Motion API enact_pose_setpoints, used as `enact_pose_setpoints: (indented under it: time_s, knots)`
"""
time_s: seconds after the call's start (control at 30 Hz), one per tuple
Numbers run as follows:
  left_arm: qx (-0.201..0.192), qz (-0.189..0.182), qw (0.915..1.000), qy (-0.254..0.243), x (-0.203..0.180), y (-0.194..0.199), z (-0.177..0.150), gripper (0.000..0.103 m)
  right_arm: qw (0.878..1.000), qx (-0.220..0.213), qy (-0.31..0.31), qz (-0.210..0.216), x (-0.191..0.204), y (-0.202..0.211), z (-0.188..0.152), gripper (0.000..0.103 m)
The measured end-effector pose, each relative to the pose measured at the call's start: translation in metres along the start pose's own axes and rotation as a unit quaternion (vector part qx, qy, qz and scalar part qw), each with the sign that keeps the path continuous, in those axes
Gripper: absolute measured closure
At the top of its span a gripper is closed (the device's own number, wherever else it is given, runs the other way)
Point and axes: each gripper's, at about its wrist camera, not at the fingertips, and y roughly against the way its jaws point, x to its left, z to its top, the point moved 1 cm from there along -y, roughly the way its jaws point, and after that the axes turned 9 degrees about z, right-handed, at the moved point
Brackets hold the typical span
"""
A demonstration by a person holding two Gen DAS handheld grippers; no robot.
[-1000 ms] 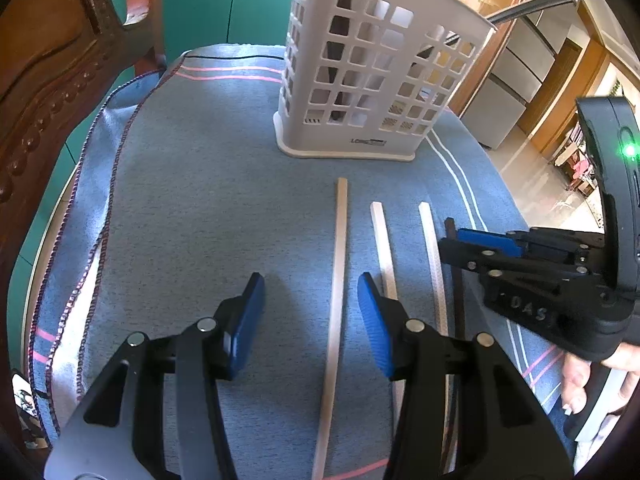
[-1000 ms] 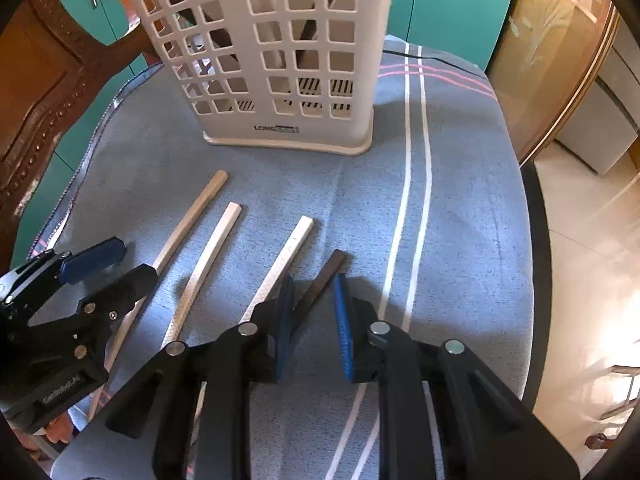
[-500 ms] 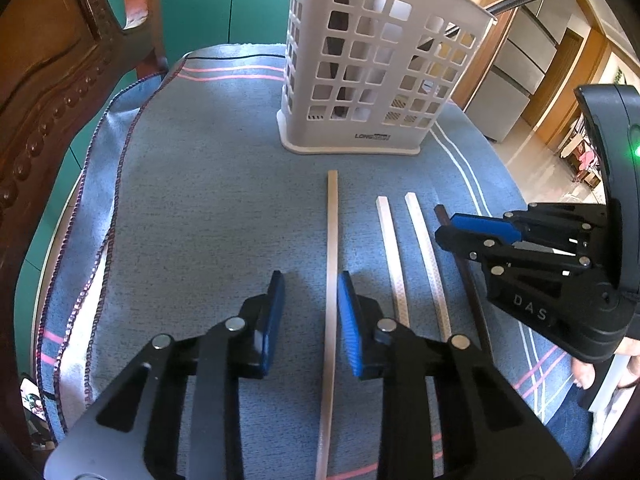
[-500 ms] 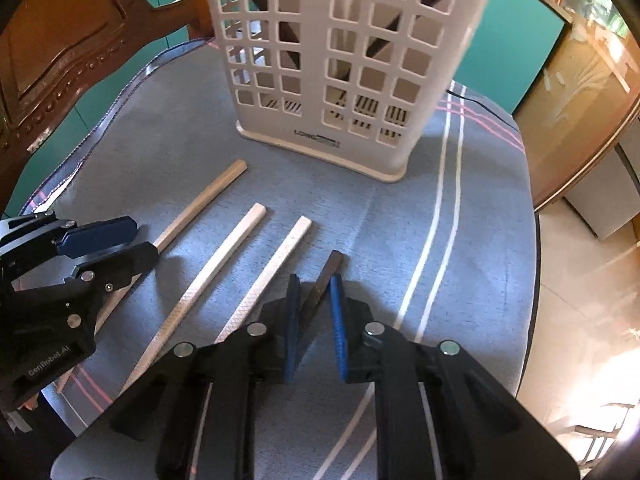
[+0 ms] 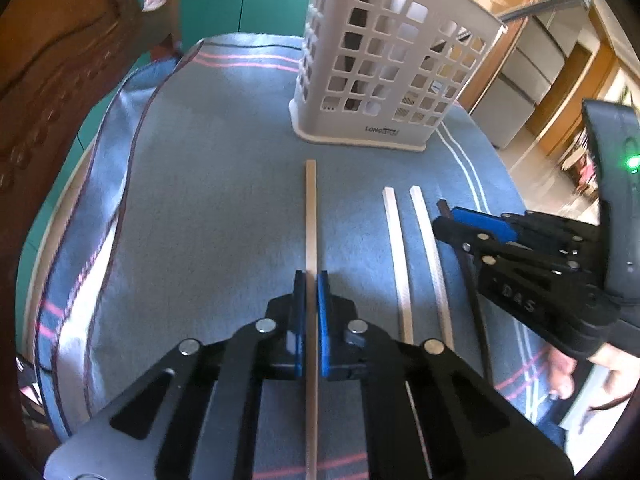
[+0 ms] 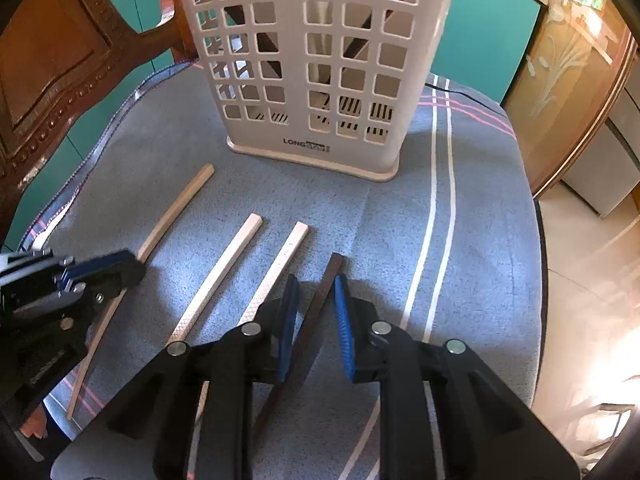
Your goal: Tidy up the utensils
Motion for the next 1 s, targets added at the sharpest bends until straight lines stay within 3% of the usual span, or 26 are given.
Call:
enact_pose_setpoints:
  time_s: [0.17, 0.23, 0.37, 0.53, 0.57, 0.67, 0.8, 1.0]
  knots:
    - [-0.004, 0.005, 1.0, 0.006, 0.003, 0.001, -0.001, 0.096, 1.0, 0.0, 0.006, -0.005, 0.001, -0.001, 0.0, 0.081]
    - [-0.002, 0.017, 0.9998, -0.005, 0.0, -0.003, 0.006, 0.095, 1.0, 0.004, 0.003, -0.011, 0.001, -0.001, 0.0, 0.078]
    - [0.009, 0.061, 0.9966, -0.055, -0.018, -0.018, 0.032, 0.095, 0.999, 0.018, -0.003, -0.039, 0.001, -0.001, 0.003, 0.062]
    - [0.027, 0.063, 0.9957, -0.062, -0.022, -0.027, 0.048, 0.094, 0.999, 0.032, -0.012, -0.04, -0.001, -0.004, 0.009, 0.061]
    - [0.027, 0.062, 0.9959, -0.06, -0.022, -0.027, 0.048, 0.094, 0.999, 0.033, -0.012, -0.035, 0.0, -0.004, 0.009, 0.064]
    - [0.022, 0.053, 0.997, -0.053, -0.016, -0.029, 0.05, 0.096, 1.0, 0.028, -0.012, -0.002, 0.002, -0.004, 0.011, 0.091]
    - [0.009, 0.029, 0.9993, -0.022, -0.006, -0.018, 0.046, 0.096, 0.999, 0.005, -0.008, 0.034, 0.008, 0.003, 0.011, 0.096]
    - [-0.074, -0.003, 0.9973, -0.005, -0.005, 0.051, 0.051, 0.096, 0.995, -0.081, -0.003, 0.053, 0.009, 0.077, 0.015, 0.096]
